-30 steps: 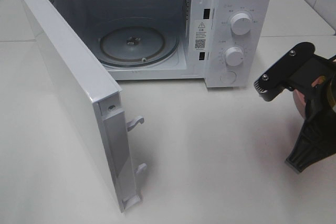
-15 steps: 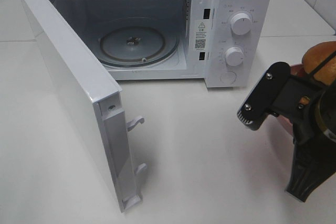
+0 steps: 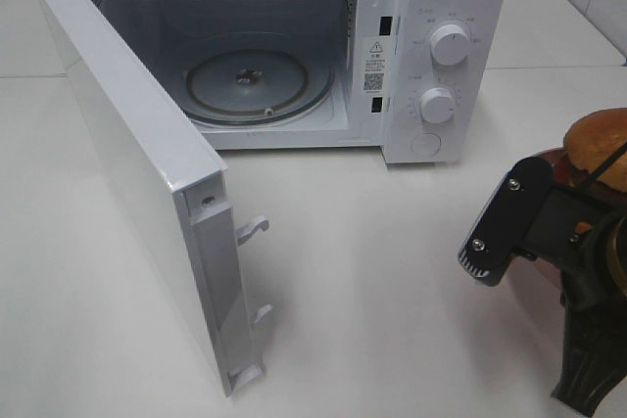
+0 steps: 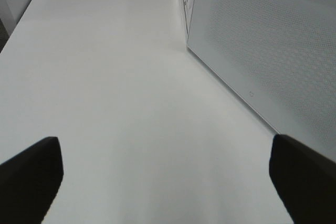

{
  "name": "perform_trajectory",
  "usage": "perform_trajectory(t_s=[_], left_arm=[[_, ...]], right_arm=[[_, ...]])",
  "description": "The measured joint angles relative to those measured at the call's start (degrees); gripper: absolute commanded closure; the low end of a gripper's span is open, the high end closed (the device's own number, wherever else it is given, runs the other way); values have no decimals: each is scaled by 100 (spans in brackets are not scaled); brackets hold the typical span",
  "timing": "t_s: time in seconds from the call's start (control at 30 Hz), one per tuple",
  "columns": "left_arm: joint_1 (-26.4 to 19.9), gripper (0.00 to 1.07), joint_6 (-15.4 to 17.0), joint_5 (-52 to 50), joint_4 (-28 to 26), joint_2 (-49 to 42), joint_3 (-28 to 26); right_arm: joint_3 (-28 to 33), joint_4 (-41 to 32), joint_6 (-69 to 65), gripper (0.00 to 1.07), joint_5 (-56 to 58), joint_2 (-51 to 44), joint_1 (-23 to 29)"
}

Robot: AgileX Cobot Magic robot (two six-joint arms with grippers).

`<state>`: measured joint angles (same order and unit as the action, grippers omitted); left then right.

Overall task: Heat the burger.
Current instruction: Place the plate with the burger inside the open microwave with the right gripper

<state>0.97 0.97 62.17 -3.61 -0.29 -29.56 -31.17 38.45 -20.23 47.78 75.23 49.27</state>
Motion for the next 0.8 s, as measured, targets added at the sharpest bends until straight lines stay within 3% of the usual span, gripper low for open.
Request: perform_trajectory(t_s=[0.8], left_arm=[[0, 7, 0, 0, -6, 0, 0]], right_arm=[[17, 390, 2939, 107, -1616, 0, 0]])
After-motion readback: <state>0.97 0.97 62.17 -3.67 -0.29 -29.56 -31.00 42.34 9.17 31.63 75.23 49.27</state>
